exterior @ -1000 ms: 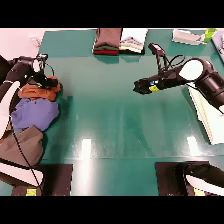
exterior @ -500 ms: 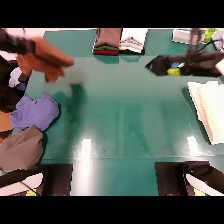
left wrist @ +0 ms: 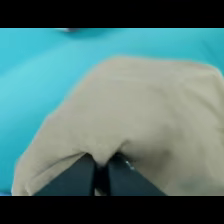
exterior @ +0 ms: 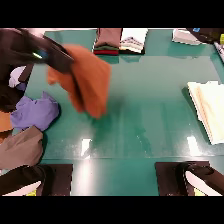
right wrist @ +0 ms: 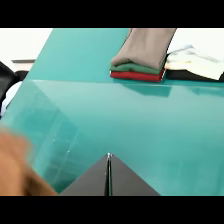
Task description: Fold the shirts.
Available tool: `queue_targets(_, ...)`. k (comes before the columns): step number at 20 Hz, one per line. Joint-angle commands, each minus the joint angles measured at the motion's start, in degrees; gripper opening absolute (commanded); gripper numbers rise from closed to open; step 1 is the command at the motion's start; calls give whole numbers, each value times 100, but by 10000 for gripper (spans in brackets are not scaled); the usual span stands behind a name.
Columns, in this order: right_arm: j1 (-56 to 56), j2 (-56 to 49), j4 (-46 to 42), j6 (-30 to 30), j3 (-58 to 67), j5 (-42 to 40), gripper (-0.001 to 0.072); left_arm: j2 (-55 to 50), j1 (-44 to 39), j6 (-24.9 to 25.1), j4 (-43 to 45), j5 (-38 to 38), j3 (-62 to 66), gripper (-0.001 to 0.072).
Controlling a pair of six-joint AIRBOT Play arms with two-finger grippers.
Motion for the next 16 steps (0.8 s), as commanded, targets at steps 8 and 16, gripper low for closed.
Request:
queue_targets(8, 219, -46, -13, 4, -138, 173, 23, -1744, -748, 527, -435, -46, -332, 623)
queue_targets(16, 219, -46, -52, 2, -249, 192, 23, -2417, 1405, -15, -763, -55, -579, 622)
